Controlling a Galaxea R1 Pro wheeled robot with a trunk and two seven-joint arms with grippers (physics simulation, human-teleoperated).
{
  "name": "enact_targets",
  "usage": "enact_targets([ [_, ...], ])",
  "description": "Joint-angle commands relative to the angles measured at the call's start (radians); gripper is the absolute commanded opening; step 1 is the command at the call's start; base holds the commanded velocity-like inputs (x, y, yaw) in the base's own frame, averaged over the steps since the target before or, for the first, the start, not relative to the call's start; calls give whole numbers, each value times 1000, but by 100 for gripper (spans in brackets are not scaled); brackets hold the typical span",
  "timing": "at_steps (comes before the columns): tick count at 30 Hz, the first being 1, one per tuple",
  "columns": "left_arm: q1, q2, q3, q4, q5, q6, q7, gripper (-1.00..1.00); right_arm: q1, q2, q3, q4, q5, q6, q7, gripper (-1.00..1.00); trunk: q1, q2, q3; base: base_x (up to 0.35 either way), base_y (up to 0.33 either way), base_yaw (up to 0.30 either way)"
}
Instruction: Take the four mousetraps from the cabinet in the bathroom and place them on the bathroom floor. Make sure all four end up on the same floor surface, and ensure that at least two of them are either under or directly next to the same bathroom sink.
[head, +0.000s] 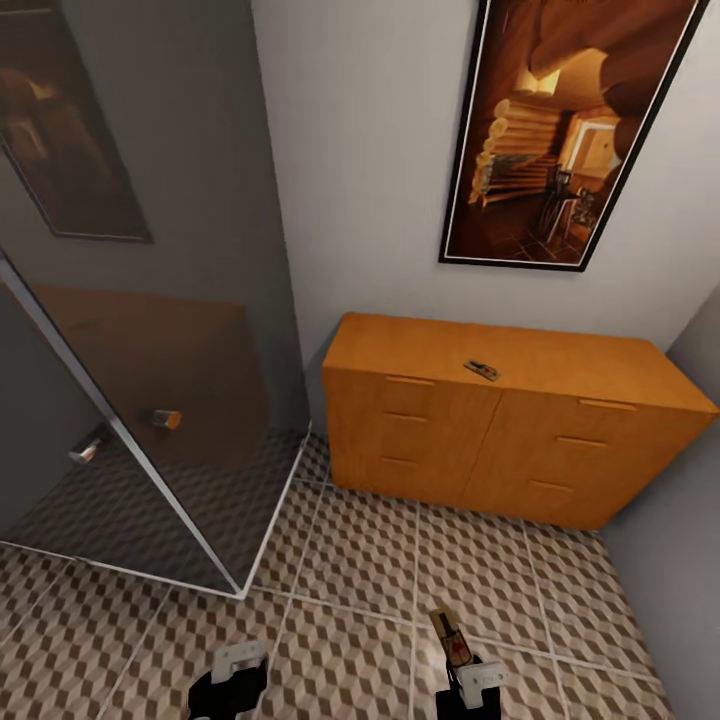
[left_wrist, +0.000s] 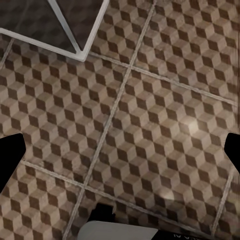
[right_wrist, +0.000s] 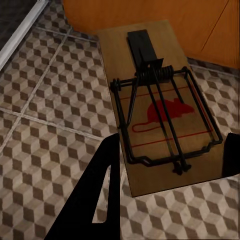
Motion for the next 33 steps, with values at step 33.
enact_targets([
  [33, -1, 2, -10, 2, 10, -2, 9, 100, -1, 2, 9, 2, -12, -4, -1, -100, 1, -2, 23, 0, 0, -194],
])
